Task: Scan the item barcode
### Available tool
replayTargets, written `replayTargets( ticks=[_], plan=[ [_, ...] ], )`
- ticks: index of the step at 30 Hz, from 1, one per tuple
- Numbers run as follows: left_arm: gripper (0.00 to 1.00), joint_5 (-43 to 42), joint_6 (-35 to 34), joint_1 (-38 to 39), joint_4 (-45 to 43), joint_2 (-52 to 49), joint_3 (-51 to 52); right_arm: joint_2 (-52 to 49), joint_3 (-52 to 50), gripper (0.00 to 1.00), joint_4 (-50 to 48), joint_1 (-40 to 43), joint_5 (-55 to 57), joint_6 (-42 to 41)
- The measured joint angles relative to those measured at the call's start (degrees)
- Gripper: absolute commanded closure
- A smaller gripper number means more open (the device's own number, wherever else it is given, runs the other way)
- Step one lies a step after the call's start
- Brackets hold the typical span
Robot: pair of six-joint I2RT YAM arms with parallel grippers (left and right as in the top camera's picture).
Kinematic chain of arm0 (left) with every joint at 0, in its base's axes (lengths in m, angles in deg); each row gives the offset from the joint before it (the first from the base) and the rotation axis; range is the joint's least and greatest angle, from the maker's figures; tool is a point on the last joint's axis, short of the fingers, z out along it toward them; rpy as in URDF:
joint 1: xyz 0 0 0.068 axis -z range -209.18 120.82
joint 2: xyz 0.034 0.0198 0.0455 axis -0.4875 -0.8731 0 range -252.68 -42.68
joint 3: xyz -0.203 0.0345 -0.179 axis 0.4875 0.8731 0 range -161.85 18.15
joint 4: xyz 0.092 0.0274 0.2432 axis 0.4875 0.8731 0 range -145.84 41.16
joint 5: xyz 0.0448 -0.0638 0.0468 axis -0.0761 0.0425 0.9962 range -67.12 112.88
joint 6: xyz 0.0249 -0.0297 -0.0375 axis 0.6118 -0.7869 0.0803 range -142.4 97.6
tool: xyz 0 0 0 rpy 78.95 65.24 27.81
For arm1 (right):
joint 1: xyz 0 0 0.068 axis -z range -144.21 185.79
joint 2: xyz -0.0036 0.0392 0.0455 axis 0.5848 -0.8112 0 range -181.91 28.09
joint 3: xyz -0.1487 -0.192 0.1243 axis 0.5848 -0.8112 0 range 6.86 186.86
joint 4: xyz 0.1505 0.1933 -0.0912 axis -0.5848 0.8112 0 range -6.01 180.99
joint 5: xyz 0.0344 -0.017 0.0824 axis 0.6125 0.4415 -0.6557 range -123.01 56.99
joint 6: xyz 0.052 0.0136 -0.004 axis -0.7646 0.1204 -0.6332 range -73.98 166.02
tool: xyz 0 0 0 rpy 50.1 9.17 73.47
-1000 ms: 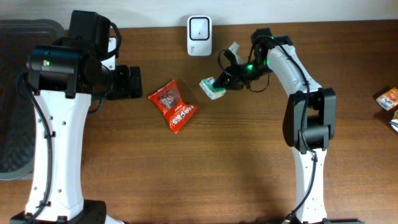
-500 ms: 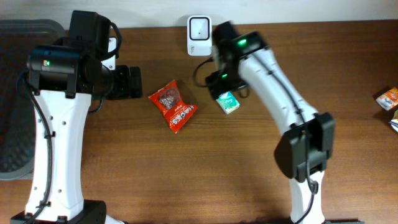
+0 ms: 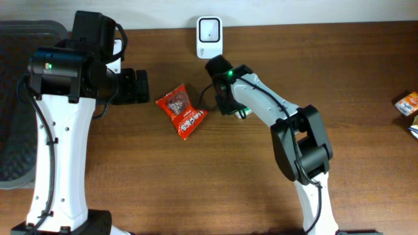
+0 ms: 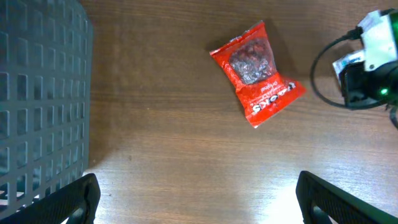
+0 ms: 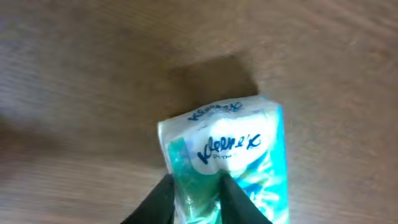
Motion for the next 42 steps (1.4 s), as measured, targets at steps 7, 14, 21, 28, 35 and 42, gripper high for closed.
replayTargets(
  ticks=[7, 14, 21, 28, 35, 42],
  plan=[
    [0.01, 0.00, 0.00, -0.02, 0.02, 0.00, 0.00, -0.07, 9.97, 0.96, 14.23, 8.90, -34.62, 6.49],
    [0.01, 0.00, 0.00, 0.00, 0.00, 0.00, 0.00, -0.66, -4.13, 0.75, -0.09, 18.88, -70.51, 12.90],
    [0.01, 0.00, 0.00, 0.00, -0.02, 0.00, 0.00, 0.15, -13.35, 0.49, 2.43, 30.71, -62.82, 5.64],
    [0.01, 0.00, 0.00, 0.00, 0.00, 0.00, 0.00, 16.00, -13.22, 0.41, -0.72, 20.63, -53.53, 6.60],
    [0.01, 0.00, 0.00, 0.00, 0.00, 0.00, 0.00, 16.46, -13.25, 0.31, -11.04, 1.46, -15.37, -6.62],
    [0.01, 0.00, 0.00, 0.00, 0.00, 0.00, 0.00, 10.86, -13.27, 0.34, -11.87, 0.37, -2.03, -10.08]
  ],
)
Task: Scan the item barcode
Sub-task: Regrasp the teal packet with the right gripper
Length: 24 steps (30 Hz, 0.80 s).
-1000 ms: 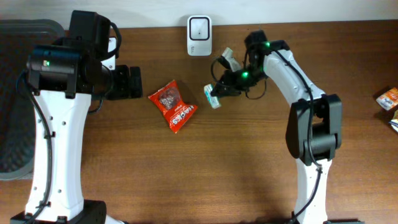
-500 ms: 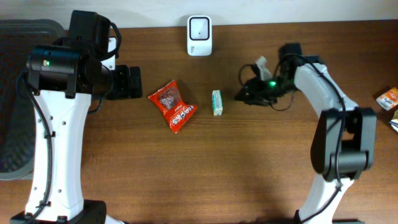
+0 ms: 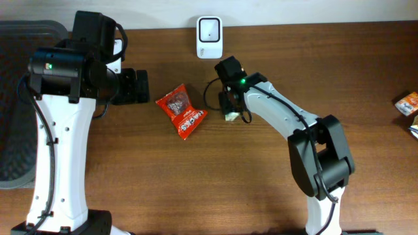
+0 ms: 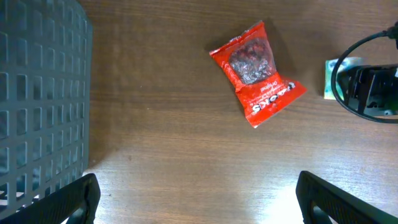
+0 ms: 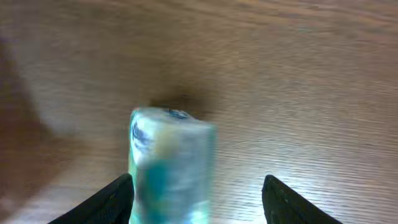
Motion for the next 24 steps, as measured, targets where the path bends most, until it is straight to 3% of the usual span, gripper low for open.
replayTargets(
  ticks=[7, 11, 15, 17, 20, 22, 24],
  plan=[
    [0.01, 0.00, 0.00, 0.00, 0.00, 0.00, 0.00, 0.00, 0.02, 0.38, 4.76, 4.90, 2.03, -2.21],
    [0.01, 0.00, 0.00, 0.00, 0.00, 0.00, 0.00, 0.00, -0.04, 0.42, 2.51, 11.78, -17.25, 3.82],
    [0.01, 0.00, 0.00, 0.00, 0.04, 0.00, 0.00, 0.09, -5.51, 0.43, -3.13, 14.47, -25.42, 6.69],
    [0.01, 0.00, 0.00, 0.00, -0.02, 0.00, 0.00, 0.11, -7.72, 0.51, -6.34, 14.49, -26.60, 6.73],
    [0.01, 0.00, 0.00, 0.00, -0.02, 0.00, 0.00, 0.33, -9.31, 0.96, -9.73, 14.49, -29.35, 6.88],
    [0.01, 0.00, 0.00, 0.00, 0.00, 0.00, 0.00, 0.42, -9.46, 0.96, -10.51, 14.64, -32.44, 6.69],
    [0.01, 0.00, 0.00, 0.00, 0.00, 0.00, 0.00, 0.35, -10.14, 0.96, -11.26, 15.72, -43.01, 6.73]
  ],
)
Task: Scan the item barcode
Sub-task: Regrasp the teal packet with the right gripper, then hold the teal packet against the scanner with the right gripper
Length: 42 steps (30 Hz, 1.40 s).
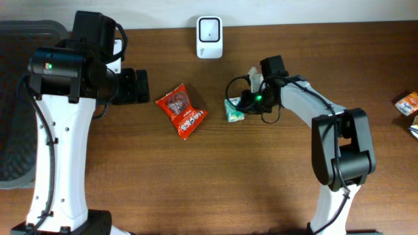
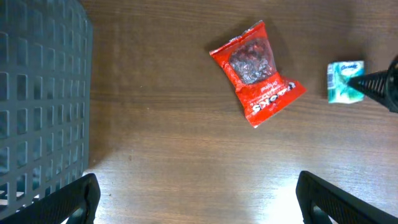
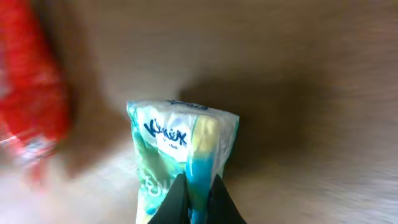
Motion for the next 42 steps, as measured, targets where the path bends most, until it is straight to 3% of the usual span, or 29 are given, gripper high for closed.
replayTargets(
  ticks=[3, 6, 8, 11, 14, 17, 19, 21, 23, 25, 26, 29, 33, 42],
  plan=[
    [0.01, 0.00, 0.00, -0.02, 0.00, 0.00, 0.00, -0.15, -0.31, 0.96, -3.80, 4.04, -28.37, 0.92],
    [0.01, 0.00, 0.00, 0.00, 0.00, 0.00, 0.00, -0.22, -0.31, 0.96, -4.28, 4.66, -49.57, 8.81],
    [0.01, 0.00, 0.00, 0.00, 0.00, 0.00, 0.00, -0.24, -0.37, 0.96, -5.57, 3.10, -52.72, 11.52],
    [0.01, 0.00, 0.00, 0.00, -0.02, 0.00, 0.00, -0.24, -0.42, 0.96, -7.54, -1.09, -54.27, 12.92],
    [0.01, 0.02, 0.00, 0.00, 0.02, 0.00, 0.00, -0.31, -1.07, 0.96, -20.17, -1.62, -53.68, 3.37],
    [0.01, 0.00, 0.00, 0.00, 0.00, 0.00, 0.00, -0.61, -1.01, 0.96, -46.49, -1.31, -33.68, -18.73],
    [0.01, 0.00, 0.00, 0.00, 0.02, 0.00, 0.00, -0.72, 2.89, 0.96, -40.96, -1.14, -12.74, -20.59],
    [0.01, 0.00, 0.00, 0.00, -0.04, 0.00, 0.00, -0.90, 10.14, 0.96, -29.90, -4.07, 15.45, -8.28],
    [0.01, 0.00, -0.02, 0.00, 0.07, 0.00, 0.00, -1.11, 12.48, 0.96, -38.91, -10.40, 40.57, 13.46],
    [0.01, 0.00, 0.00, 0.00, -0.09, 0.00, -0.02, -1.64, 12.92, 0.96, -49.07, -13.84, 47.91, 28.35],
    [0.01, 0.00, -0.02, 0.00, -0.02, 0.00, 0.00, -2.78, 13.35, 0.96, -53.92, -14.86, 50.23, 39.52],
    [0.01, 0.00, 0.00, 0.00, -0.04, 0.00, 0.00, -7.69, 13.46, 0.96, -55.04, -12.76, 46.69, 53.31],
    [0.01, 0.00, 0.00, 0.00, 0.00, 0.00, 0.00, -11.76, 13.31, 0.96, -58.71, -10.60, 37.86, 59.82],
    [0.01, 0.00, 0.00, 0.00, 0.00, 0.00, 0.00, -16.76, 13.38, 0.96, -63.78, -10.08, 31.95, 60.92]
  ],
)
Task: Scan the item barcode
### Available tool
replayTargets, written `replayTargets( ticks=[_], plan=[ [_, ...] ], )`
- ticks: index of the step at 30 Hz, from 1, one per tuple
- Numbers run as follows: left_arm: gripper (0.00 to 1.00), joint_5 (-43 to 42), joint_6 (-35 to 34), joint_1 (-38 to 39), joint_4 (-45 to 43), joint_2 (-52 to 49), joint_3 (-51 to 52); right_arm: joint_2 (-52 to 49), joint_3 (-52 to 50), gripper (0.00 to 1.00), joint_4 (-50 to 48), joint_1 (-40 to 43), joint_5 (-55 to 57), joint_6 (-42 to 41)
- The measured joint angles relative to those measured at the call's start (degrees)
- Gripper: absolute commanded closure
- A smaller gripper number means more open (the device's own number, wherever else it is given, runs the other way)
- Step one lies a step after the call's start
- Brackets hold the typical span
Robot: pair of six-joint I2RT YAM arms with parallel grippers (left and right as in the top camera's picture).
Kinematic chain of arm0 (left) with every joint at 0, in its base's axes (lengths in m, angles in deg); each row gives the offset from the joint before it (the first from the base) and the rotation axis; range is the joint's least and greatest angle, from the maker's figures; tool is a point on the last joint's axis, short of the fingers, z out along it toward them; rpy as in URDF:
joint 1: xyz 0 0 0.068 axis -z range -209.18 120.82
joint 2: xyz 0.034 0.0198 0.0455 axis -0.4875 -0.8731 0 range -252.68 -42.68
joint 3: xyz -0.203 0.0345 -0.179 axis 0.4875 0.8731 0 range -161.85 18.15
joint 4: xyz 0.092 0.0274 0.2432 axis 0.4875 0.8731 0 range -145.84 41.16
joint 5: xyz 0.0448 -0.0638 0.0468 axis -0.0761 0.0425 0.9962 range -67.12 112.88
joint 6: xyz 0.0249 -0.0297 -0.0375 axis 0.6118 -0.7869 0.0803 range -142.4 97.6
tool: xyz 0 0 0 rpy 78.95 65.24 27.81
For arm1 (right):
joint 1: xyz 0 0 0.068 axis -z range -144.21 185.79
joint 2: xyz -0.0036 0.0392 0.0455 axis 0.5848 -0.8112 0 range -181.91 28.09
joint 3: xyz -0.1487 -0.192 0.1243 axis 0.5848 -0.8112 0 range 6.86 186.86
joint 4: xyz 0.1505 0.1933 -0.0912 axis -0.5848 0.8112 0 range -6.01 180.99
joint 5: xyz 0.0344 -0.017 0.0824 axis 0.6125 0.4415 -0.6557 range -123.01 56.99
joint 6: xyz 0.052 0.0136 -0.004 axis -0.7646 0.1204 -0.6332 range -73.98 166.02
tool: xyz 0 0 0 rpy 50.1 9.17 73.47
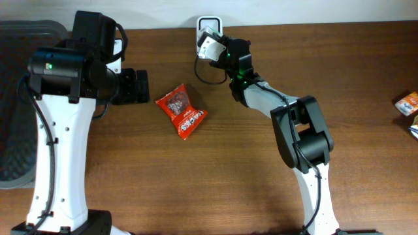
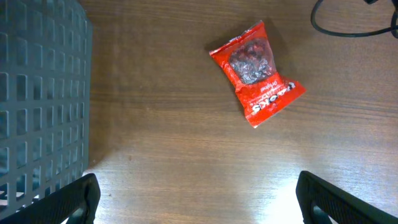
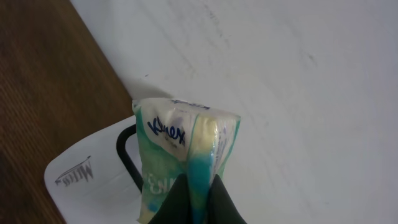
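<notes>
A green and white Kleenex tissue pack (image 3: 180, 149) is pinched at its lower edge by my right gripper (image 3: 198, 190), which is shut on it. The pack is held up right in front of the white barcode scanner (image 3: 81, 180), against its black-framed window. From overhead the pack (image 1: 209, 47) hangs just below the scanner (image 1: 208, 25) at the table's back edge, with the right gripper (image 1: 218, 51) beside it. My left gripper (image 2: 198, 202) hovers open over bare wood, and its fingers (image 2: 68, 198) stand wide apart.
A red snack bag (image 1: 181, 111) lies flat left of centre, also in the left wrist view (image 2: 257, 74). A grey mesh basket (image 2: 37, 93) stands at the far left. Small packets (image 1: 408, 104) lie at the right table edge. A white wall (image 3: 298, 74) rises behind the scanner.
My right gripper, shut on the tissue pack, was low over the table right of the red bag. Now it holds the pack up at the scanner on the back edge. The left arm is unchanged.
First my right gripper was shut on the tissue pack beside the red bag. Then it was open with the pack standing on the table. Then it gripped the pack again from the right side, and now the pack is at the scanner window.
</notes>
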Motion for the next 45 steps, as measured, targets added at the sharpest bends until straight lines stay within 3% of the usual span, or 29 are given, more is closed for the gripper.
replayTargets(
  ticks=[4, 8, 12, 15, 18, 21, 23, 24, 25, 26, 27, 31, 33, 37, 39, 42, 45],
  plan=[
    [0.01, 0.02, 0.00, 0.00, -0.02, 0.00, 0.00, -0.33, 0.26, 0.96, -7.17, 0.83, 1.07, -1.95],
    [0.01, 0.00, 0.00, 0.00, 0.00, 0.00, 0.00, -0.44, 1.88, 0.96, -7.13, 0.92, 5.38, -4.37],
    [0.01, 0.00, 0.00, 0.00, 0.00, 0.00, 0.00, -0.20, 1.95, 0.96, -3.56, 1.70, 13.60, -20.79],
    [0.01, 0.00, 0.00, 0.00, 0.04, 0.00, 0.00, 6.86, 2.08, 0.96, 14.49, 7.43, 24.72, -36.52],
    [0.01, -0.02, 0.00, 0.00, 0.13, 0.00, 0.00, 17.73, 3.23, 0.96, 38.23, 18.95, 34.56, -52.89],
    [0.01, 0.00, -0.02, 0.00, 0.04, 0.00, 0.00, 19.98, 3.67, 0.96, 54.93, 30.71, 35.95, -64.11],
    [0.01, 0.00, 0.00, 0.00, 0.07, 0.00, 0.00, 19.85, 2.99, 0.92, 62.12, 39.71, 29.99, -67.47],
    [0.01, 0.00, -0.02, 0.00, 0.00, 0.00, 0.00, 19.82, 2.84, 0.85, 63.36, 43.32, 26.14, -68.11],
    [0.01, 0.00, 0.00, 0.00, 0.00, 0.00, 0.00, 19.76, 2.45, 0.72, 63.71, 46.62, 22.47, -68.78],
    [0.01, 0.00, 0.00, 0.00, 0.00, 0.00, 0.00, 19.69, 1.51, 0.17, 63.67, 49.24, 18.93, -69.09],
    [0.01, 0.02, 0.00, -0.02, 0.00, 0.00, 0.00, 19.37, 0.55, 0.01, 63.65, 51.17, 17.09, -69.31],
    [0.01, 0.00, 0.00, 0.00, -0.02, 0.00, 0.00, 18.69, -0.90, 0.01, 65.96, 54.93, 11.19, -69.29],
    [0.01, 0.02, 0.00, 0.00, -0.04, 0.00, 0.00, 24.24, -1.42, 0.01, 66.99, 54.93, 6.73, -69.29],
    [0.01, 0.00, -0.02, 0.00, -0.02, 0.00, 0.00, 47.60, -1.01, 0.01, 66.18, 54.97, -20.74, -69.31],
    [0.01, 0.00, 0.00, 0.00, 0.00, 0.00, 0.00, 51.36, -0.13, 0.01, 69.29, 52.74, -33.14, -69.22],
    [0.01, 0.00, -0.02, -0.07, 0.07, 0.00, 0.00, 43.71, -0.72, 0.01, 78.97, 38.23, -39.91, -57.09],
    [0.01, 0.02, 0.00, -0.07, -0.17, 0.00, 0.00, 33.79, -0.92, 0.01, 77.31, 24.22, -41.22, -48.78]
  ],
)
